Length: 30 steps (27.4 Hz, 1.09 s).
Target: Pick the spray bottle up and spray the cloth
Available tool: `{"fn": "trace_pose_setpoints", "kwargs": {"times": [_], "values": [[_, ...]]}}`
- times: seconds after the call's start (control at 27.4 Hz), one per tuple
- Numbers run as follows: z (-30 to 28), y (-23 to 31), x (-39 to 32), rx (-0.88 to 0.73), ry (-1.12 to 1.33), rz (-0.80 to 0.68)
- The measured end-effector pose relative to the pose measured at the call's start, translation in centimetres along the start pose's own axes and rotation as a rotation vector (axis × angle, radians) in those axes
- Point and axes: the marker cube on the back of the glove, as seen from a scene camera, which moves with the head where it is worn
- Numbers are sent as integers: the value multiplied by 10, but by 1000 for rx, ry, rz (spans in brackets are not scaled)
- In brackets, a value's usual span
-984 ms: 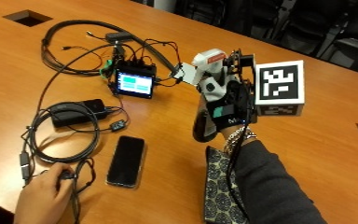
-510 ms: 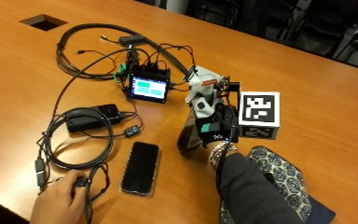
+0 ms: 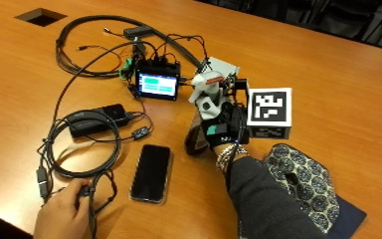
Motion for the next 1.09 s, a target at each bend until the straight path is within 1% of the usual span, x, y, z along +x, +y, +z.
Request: {"fn": "trace_pose_setpoints", "kwargs": {"times": [0.22,0.51,0.8,1.09], "values": [[1,-3,-19,9,-1,-17],[14,-1,-22,-16,17,-37],[33,32,4,-96,51,19],[58,41,14,-135,37,55]]}}
